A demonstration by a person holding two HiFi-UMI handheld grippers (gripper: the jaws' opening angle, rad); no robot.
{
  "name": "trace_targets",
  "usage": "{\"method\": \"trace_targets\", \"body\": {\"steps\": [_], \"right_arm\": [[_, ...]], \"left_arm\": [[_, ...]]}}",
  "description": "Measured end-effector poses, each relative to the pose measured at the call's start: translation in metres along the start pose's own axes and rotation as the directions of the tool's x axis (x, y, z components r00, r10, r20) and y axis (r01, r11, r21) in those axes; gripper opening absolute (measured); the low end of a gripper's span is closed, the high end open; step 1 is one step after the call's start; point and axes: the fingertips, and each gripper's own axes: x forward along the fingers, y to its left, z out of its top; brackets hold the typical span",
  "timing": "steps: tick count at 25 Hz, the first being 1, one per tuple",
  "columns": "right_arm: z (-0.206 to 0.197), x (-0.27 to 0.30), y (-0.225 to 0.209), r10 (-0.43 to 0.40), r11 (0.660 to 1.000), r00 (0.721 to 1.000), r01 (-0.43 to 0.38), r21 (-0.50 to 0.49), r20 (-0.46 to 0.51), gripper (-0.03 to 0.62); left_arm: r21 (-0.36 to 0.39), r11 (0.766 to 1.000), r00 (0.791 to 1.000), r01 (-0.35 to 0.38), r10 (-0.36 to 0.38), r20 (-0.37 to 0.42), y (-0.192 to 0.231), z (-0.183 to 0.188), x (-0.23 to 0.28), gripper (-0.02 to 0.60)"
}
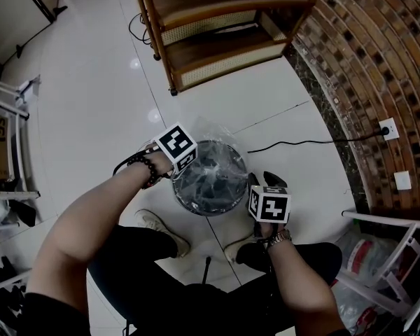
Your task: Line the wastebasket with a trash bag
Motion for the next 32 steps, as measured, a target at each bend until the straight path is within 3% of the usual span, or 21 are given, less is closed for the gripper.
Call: {"method": "trace_targets", "body": {"steps": [4,8,13,15,17,19,23,25,27,29,32], "right_arm": [[-0.019,-0.007,-0.028,-0.018,0.982,0.999,0.024,0.189,-0.034,0.167],[-0.032,-0.017,-0.048,-0.032,0.955,0.999,0.041,0.294,-0.035,0.167],[-0.011,-0.033,-0.063,-0.093,0.962,0.995,0.081,0.262,0.034,0.169],[-0.005,-0.032,-0.061,-0.078,0.967,0.996,0.067,0.245,0.039,0.167],[-0.011,-0.027,-0.060,-0.036,0.957,0.999,0.030,0.288,0.017,0.169],[-0.027,-0.019,-0.061,0.040,0.919,0.999,-0.030,0.394,-0.018,0.169],[-0.054,-0.008,-0.075,0.174,0.781,0.984,-0.124,0.612,-0.023,0.169],[-0.051,-0.010,-0.081,0.209,0.739,0.978,-0.171,0.652,0.019,0.169],[-0.042,-0.013,-0.079,0.258,0.719,0.964,-0.232,0.655,0.059,0.169],[-0.037,-0.014,-0.070,0.310,0.754,0.950,-0.276,0.596,0.048,0.169],[-0.038,-0.016,-0.052,0.336,0.886,0.940,-0.293,0.360,-0.063,0.223]], "left_arm": [[-0.074,0.996,0.999,0.051,-0.049,0.022,-0.003,-0.009,0.001,0.115],[-0.125,0.988,0.995,0.094,-0.089,0.044,-0.007,-0.016,0.002,0.115],[-0.163,0.978,0.990,0.128,-0.117,0.074,-0.010,-0.020,0.002,0.120],[-0.170,0.976,0.989,0.137,-0.126,0.078,-0.012,-0.022,0.002,0.121],[-0.175,0.974,0.988,0.147,-0.135,0.078,-0.015,-0.025,0.002,0.120],[-0.183,0.970,0.986,0.158,-0.145,0.081,-0.016,-0.028,0.002,0.120],[-0.210,0.960,0.981,0.183,-0.165,0.100,-0.017,-0.033,0.002,0.121],[-0.218,0.957,0.979,0.191,-0.171,0.108,-0.018,-0.034,0.002,0.120],[-0.221,0.956,0.979,0.192,-0.171,0.110,-0.018,-0.035,0.001,0.120],[-0.223,0.956,0.979,0.191,-0.170,0.112,-0.018,-0.036,0.001,0.121],[-0.228,0.954,0.978,0.196,-0.172,0.122,-0.019,-0.035,-0.001,0.121]]}}
